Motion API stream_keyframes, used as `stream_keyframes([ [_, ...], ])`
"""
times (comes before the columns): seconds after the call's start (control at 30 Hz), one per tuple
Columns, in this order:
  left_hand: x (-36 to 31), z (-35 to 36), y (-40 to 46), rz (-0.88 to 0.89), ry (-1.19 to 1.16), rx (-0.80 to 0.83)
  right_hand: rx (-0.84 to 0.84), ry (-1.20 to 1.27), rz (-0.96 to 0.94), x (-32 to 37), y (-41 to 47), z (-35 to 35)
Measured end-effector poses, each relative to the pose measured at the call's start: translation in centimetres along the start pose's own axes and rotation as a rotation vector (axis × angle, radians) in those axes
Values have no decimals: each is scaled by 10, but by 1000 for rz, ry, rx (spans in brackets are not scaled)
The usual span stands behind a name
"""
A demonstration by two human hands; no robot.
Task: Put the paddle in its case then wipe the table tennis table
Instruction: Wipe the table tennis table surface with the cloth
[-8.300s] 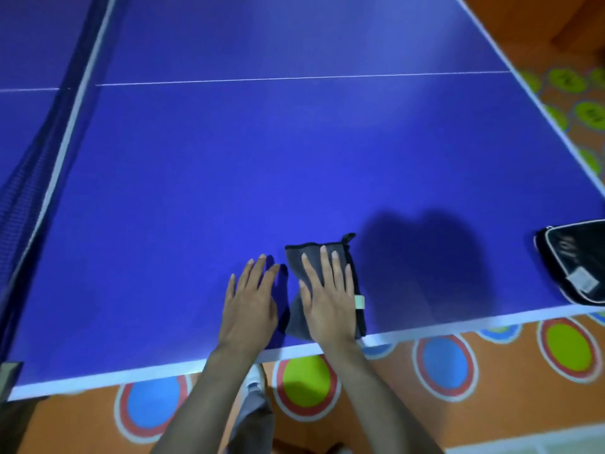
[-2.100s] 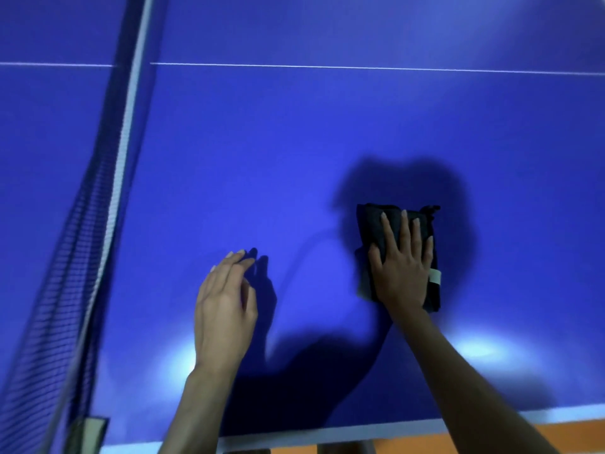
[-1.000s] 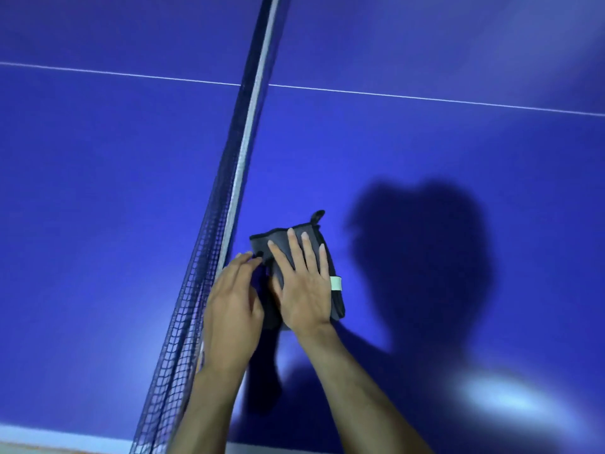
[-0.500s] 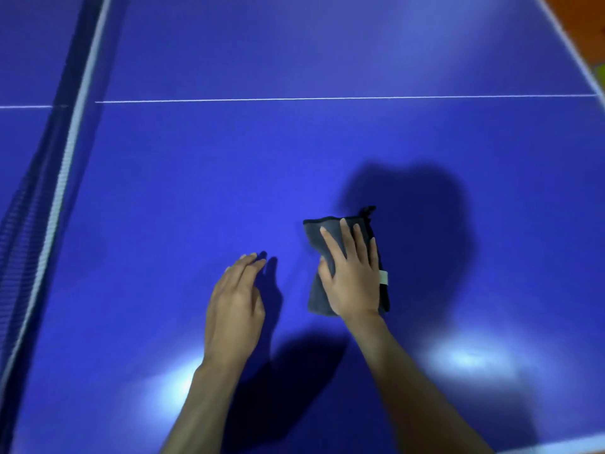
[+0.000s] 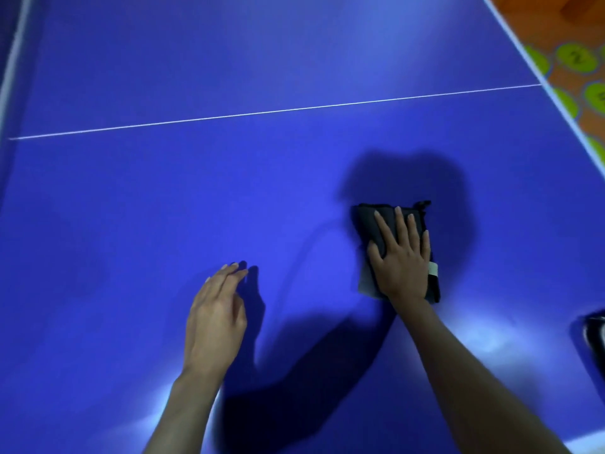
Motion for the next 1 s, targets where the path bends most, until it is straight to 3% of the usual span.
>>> stream_keyframes([
  [0.13, 28, -16, 2, -39, -7, -28, -3, -3, 42, 26, -3, 5],
  [0.27, 64, -41, 4, -70, -26, -57, -22, -17, -31, 101, 3, 16],
  [0.83, 308, -230, 0, -278, -64, -268, 73, -2, -304, 521, -36, 77],
  [1.0, 358, -264, -9, -376, -84, -289, 81, 101, -368, 635, -64, 87],
])
Point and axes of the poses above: each hand's wrist, its own y-axis towards the middle knuckle, its own z-axis out of the palm, x = y × z, the point moved 8 cm from there along y, towards the middle knuckle, and after that the axes turned 11 degrees about -z, right-handed, at the moved point
